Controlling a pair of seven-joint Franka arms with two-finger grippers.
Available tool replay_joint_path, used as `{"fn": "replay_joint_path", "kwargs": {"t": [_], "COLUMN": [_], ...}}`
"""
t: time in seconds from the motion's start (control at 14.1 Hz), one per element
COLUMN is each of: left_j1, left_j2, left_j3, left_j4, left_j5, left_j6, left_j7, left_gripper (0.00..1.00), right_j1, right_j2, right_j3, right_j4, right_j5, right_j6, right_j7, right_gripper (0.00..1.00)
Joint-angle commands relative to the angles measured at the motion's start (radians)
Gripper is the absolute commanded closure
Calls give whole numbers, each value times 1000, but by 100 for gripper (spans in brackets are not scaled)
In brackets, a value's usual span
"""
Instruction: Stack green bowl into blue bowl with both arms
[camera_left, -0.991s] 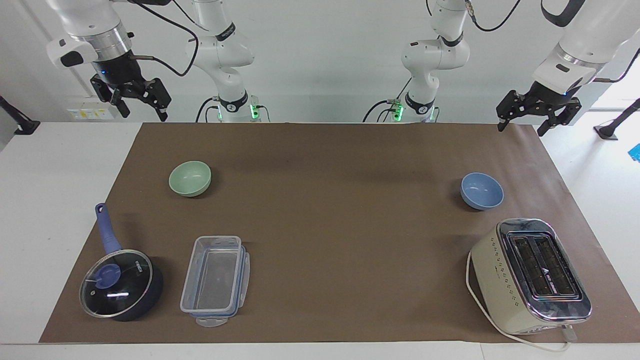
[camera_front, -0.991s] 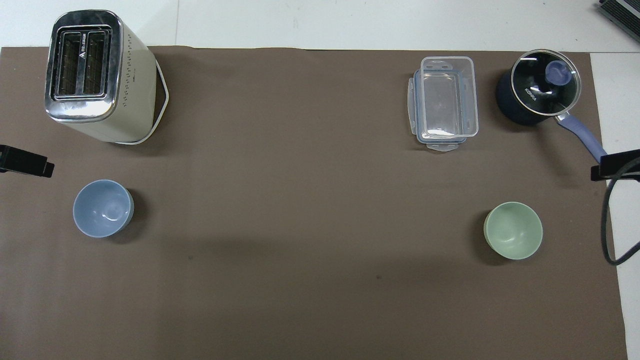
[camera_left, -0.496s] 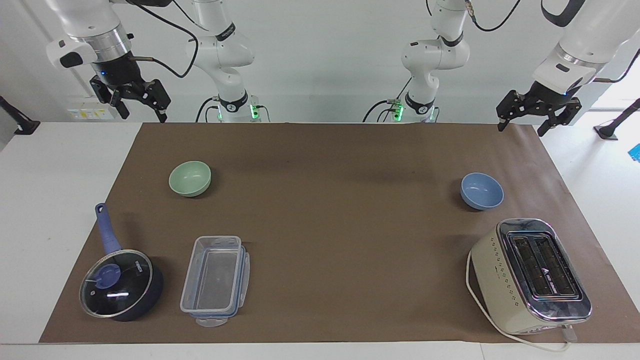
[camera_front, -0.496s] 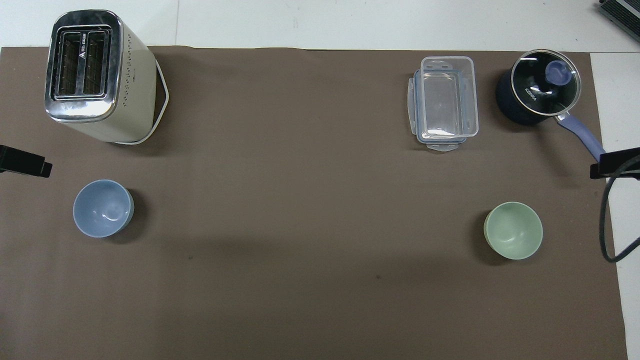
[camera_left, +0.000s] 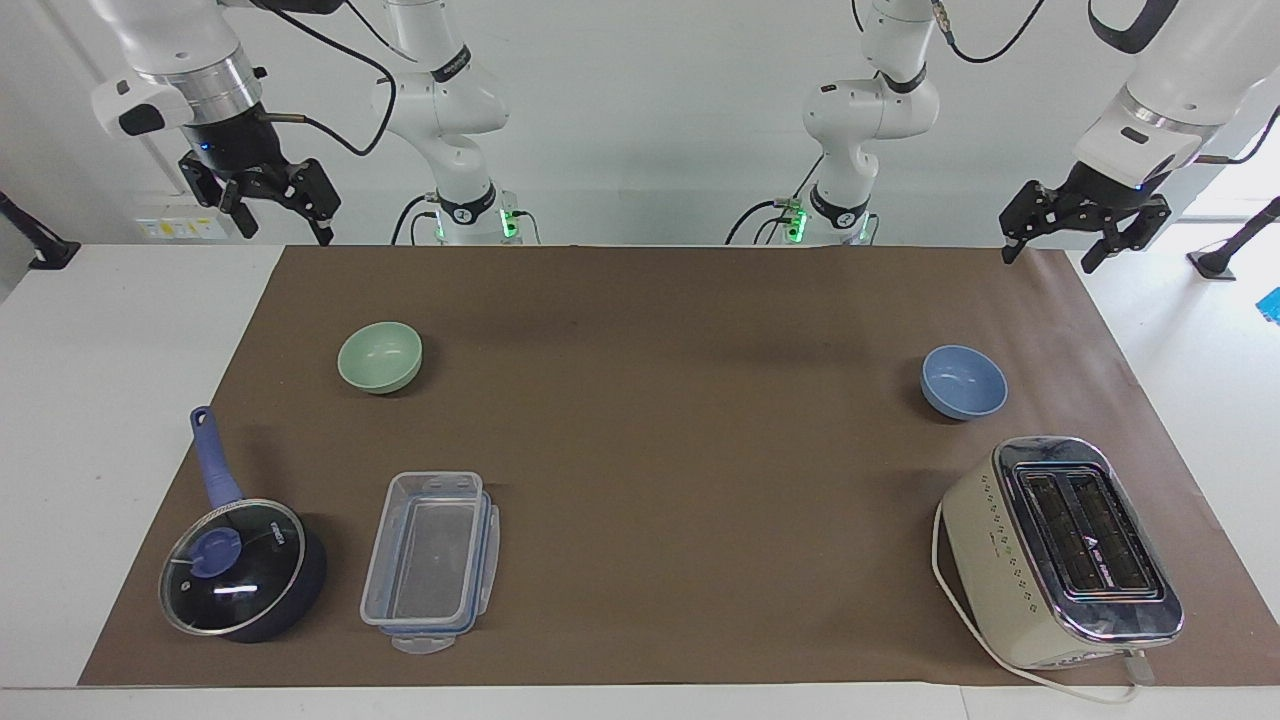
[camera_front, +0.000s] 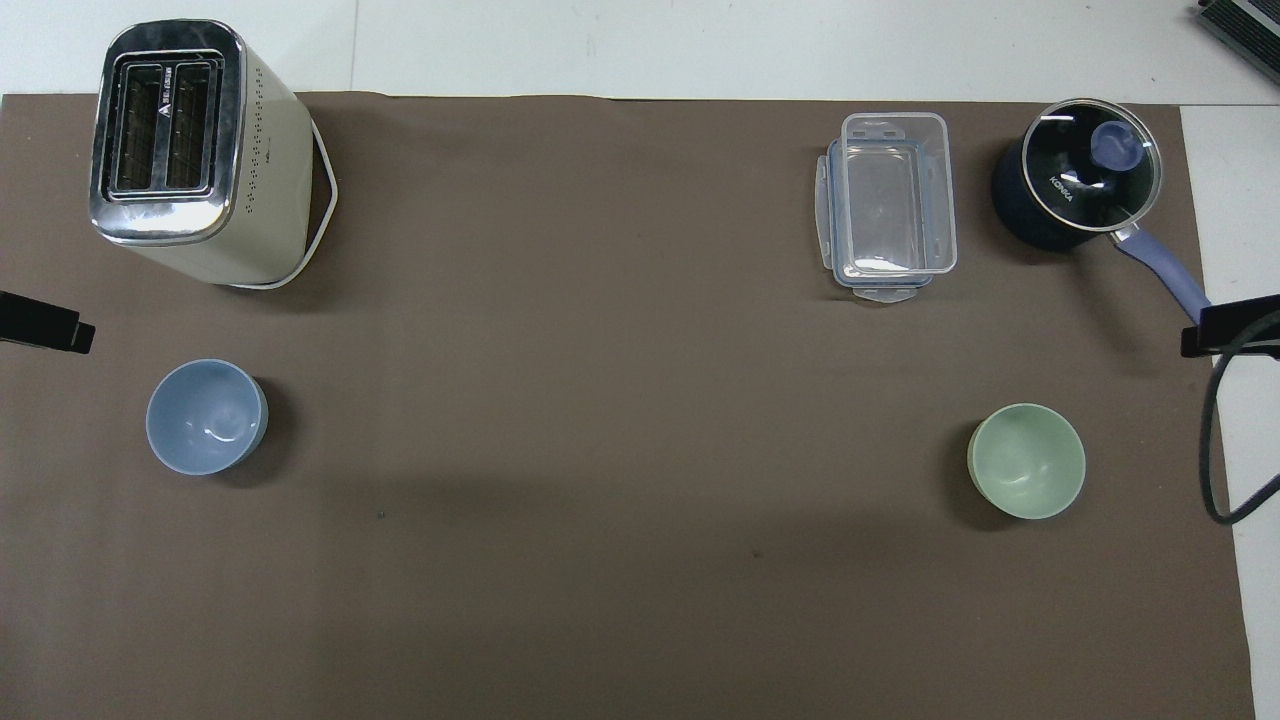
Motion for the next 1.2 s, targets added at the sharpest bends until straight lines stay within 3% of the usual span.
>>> {"fn": "replay_joint_path", "kwargs": {"t": [0.0, 0.57, 0.85, 1.13], "left_j1": [12, 50, 110, 176], "left_j2": [-27, -47, -70, -82], "left_j3": [-2, -1, -1, -1], "left_j4": [-35, -93, -202, -399], "left_j5": [-8, -10, -21, -47], "left_j6": [28, 66, 141, 351], "left_j7": [19, 64, 125, 215], "left_gripper": [0, 0, 0, 0], "right_j1": [-8, -8, -8, -8], "right_j2": [-14, -14, -14, -14], "right_j3": [4, 4, 4, 4], "right_j4": [-24, -24, -24, -24], "right_j5": [-2, -2, -2, -2], "right_j6": [26, 26, 26, 26], "right_j7": [16, 16, 16, 14], "right_gripper": [0, 0, 0, 0]}}
